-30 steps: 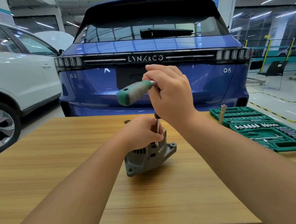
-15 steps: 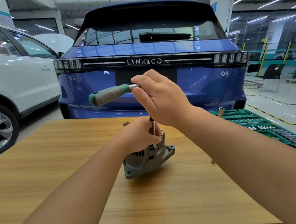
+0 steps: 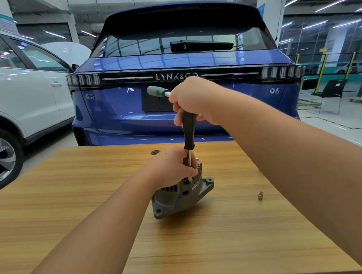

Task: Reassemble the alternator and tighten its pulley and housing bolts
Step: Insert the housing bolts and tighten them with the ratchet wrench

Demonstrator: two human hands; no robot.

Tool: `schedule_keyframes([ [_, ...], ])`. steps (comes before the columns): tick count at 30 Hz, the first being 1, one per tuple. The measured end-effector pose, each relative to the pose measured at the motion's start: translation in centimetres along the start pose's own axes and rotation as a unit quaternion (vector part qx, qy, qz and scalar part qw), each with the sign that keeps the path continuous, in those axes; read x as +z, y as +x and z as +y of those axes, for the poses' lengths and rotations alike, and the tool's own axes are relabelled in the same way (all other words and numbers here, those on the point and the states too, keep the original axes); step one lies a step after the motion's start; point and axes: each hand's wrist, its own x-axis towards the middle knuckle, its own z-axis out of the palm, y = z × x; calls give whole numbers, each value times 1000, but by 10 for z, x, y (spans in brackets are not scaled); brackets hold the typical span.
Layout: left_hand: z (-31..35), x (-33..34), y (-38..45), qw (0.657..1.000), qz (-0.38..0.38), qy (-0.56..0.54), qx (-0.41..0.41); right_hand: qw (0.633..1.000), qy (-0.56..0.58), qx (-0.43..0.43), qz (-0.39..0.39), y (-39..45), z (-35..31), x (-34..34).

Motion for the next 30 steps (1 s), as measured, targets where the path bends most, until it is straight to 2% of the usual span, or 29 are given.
schedule_keyframes([
  [1,0,0,0,1000,1,0,-2,992,111,53,-8,-1,3,1],
  [3,0,0,2,1000,3,0,-7,944,312,98,-40,-1,14,7],
  [5,0,0,3,1000,4,4,-9,882,461,85,-53,-1,30,16],
  [7,1,0,5,1000,2,9,-9,825,564,44,-11,-1,41,28],
  [8,1,0,5,1000,0,10,-9,809,587,3,26,-2,45,36],
  [9,1,0,5,1000,-1,9,-7,818,566,-64,80,-4,50,42],
  [11,0,0,5,1000,0,14,1,874,356,-248,218,-9,61,49],
  [12,-1,0,5,1000,4,15,5,875,214,-339,272,-9,67,51],
  [14,-3,-1,4,1000,8,11,10,839,-7,-439,321,-9,75,52],
  [15,-3,-1,4,1000,9,12,10,827,-60,-452,328,-9,74,52],
  [17,-3,0,4,1000,9,21,10,835,-96,-437,320,-11,70,51],
  [21,-1,0,3,1000,8,26,15,874,-91,-394,269,-13,71,49],
  [25,-1,-1,2,1000,7,20,12,893,-73,-381,229,-14,75,44],
  [30,0,-1,1,1000,7,12,7,908,-101,-372,163,-15,74,32],
])
